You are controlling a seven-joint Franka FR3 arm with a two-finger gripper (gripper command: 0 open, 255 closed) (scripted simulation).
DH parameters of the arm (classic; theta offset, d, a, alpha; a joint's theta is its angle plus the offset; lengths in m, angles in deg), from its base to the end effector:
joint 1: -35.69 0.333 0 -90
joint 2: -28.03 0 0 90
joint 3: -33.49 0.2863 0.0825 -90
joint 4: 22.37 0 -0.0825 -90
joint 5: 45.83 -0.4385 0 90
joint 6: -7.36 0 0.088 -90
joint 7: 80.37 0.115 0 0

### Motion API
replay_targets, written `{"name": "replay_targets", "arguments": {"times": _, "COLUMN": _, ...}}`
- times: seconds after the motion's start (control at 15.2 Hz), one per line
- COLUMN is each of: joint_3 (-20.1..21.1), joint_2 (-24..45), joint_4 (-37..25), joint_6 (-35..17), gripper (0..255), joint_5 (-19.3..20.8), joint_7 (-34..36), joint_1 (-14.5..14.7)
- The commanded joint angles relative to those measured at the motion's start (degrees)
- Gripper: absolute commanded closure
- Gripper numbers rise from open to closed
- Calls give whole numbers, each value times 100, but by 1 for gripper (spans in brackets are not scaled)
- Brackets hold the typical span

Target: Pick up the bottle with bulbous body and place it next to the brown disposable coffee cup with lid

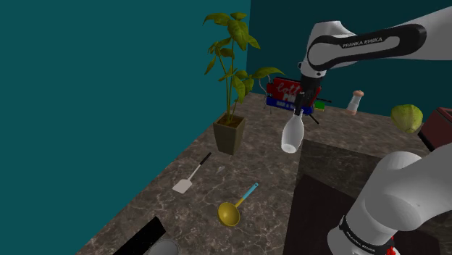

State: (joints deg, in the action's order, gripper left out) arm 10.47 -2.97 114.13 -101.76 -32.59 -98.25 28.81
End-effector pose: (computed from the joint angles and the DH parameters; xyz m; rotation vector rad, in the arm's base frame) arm 0.3981 -0.2505 0.4530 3.1099 -0.1367 0.0395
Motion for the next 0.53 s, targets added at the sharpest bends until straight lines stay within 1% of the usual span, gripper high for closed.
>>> {"name": "replay_targets", "arguments": {"times": 0.0, "joint_3": -314, "joint_2": 343, "joint_4": -182, "joint_6": -253, "gripper": 0, "joint_5": -39, "joint_7": -319, "joint_1": -1}}
{"name": "replay_targets", "arguments": {"times": 0.2, "joint_3": -756, "joint_2": 855, "joint_4": -411, "joint_6": -629, "gripper": 0, "joint_5": -202, "joint_7": -785, "joint_1": 34}}
{"name": "replay_targets", "arguments": {"times": 0.4, "joint_3": -1205, "joint_2": 1442, "joint_4": -706, "joint_6": -966, "gripper": 0, "joint_5": -518, "joint_7": -1322, "joint_1": 105}}
{"name": "replay_targets", "arguments": {"times": 0.46, "joint_3": -1236, "joint_2": 1490, "joint_4": -731, "joint_6": -990, "gripper": 0, "joint_5": -550, "joint_7": -1367, "joint_1": 108}}
